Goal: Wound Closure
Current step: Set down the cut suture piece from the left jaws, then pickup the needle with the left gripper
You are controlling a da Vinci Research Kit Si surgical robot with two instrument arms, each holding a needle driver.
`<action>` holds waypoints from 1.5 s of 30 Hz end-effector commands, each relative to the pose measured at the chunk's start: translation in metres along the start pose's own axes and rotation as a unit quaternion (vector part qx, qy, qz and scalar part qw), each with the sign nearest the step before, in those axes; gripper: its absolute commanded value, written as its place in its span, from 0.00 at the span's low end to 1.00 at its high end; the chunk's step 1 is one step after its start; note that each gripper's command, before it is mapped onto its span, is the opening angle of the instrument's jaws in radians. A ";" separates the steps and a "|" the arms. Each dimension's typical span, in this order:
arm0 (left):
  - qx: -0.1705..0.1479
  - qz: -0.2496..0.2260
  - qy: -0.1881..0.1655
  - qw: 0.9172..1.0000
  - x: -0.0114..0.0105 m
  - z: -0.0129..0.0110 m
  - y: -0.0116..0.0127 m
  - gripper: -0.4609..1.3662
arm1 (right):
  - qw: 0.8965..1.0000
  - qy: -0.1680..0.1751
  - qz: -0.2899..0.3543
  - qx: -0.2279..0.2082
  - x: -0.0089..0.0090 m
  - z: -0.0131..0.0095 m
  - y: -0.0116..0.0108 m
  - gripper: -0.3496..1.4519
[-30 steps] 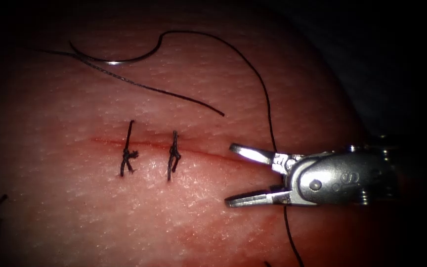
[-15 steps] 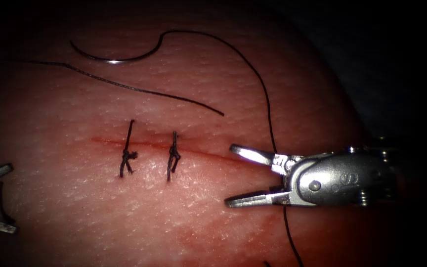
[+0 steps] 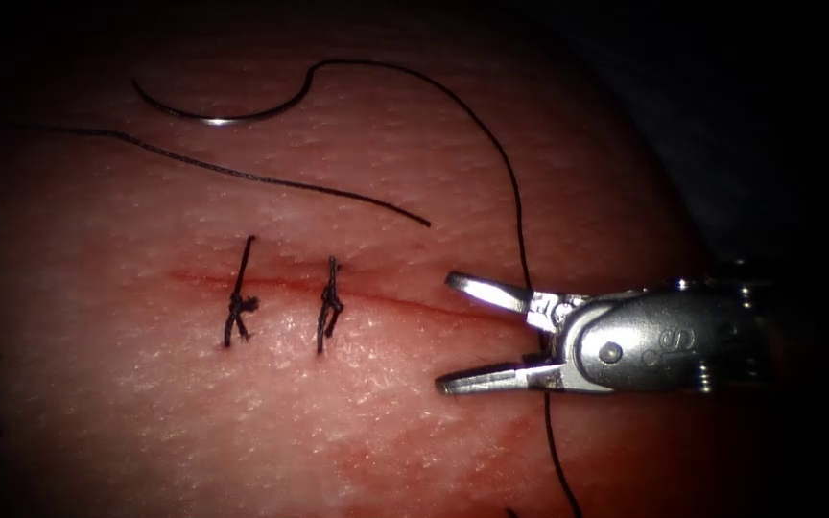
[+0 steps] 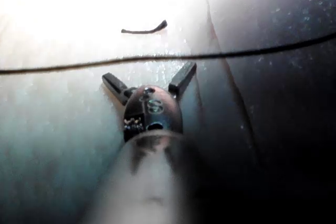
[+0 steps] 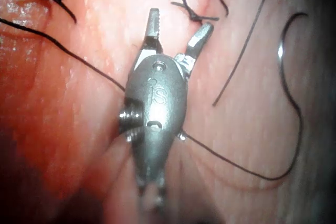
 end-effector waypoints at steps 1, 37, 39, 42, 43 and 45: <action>0.004 -0.004 -0.003 1.000 0.0003 -0.0004 -0.0002 0.85 | 1.000 0.000 0.000 0.003 0.0000 0.0000 0.0000 0.93; -0.029 0.096 0.087 0.991 0.0250 0.0159 0.0005 0.51 | 0.990 -0.092 0.093 0.053 0.0008 -0.0059 0.0045 0.88; -0.021 0.095 0.093 0.991 0.0247 0.0150 -0.0006 0.53 | 0.990 -0.094 0.093 0.054 0.0010 -0.0057 0.0043 0.89; -0.016 0.096 0.090 0.991 0.0241 0.0141 -0.0015 0.55 | 0.990 -0.096 0.093 0.054 0.0012 -0.0054 0.0041 0.90; -0.015 0.096 0.091 0.991 0.0239 0.0137 -0.0018 0.55 | 0.989 -0.097 0.093 0.054 0.0012 -0.0052 0.0040 0.90; -0.016 0.097 0.090 0.991 0.0236 0.0133 -0.0020 0.56 | 0.989 -0.098 0.093 0.053 0.0012 -0.0050 0.0039 0.90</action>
